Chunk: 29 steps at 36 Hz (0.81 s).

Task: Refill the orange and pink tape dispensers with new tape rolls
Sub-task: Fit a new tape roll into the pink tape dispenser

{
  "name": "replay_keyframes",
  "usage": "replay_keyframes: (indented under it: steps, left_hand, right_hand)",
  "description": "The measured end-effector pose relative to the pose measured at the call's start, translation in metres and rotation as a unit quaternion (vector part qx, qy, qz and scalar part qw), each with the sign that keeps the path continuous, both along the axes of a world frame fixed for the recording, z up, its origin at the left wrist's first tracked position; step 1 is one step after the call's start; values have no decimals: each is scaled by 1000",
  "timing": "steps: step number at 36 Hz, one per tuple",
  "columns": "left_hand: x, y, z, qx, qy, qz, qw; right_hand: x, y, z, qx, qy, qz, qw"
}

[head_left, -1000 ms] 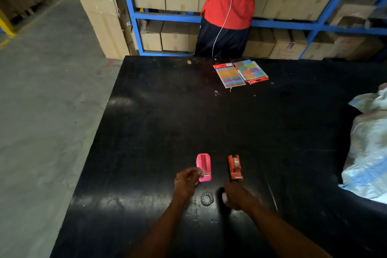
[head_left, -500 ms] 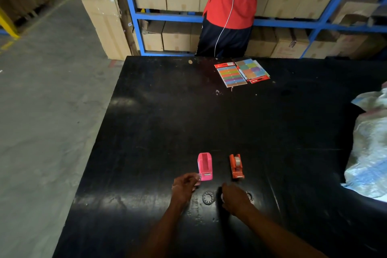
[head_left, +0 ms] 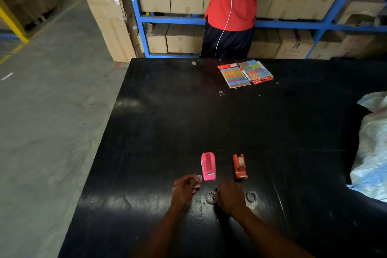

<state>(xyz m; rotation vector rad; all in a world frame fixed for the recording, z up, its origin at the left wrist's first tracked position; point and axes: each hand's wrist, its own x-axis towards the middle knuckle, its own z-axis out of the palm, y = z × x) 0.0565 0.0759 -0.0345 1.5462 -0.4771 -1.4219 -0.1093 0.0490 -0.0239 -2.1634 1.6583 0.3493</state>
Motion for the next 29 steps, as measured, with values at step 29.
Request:
replay_keyframes:
  steps: [29]
  left_hand:
    - [0,7,11,56,25,-61,996]
  right_hand:
    - [-3,-8,5,58,-342,-44,937]
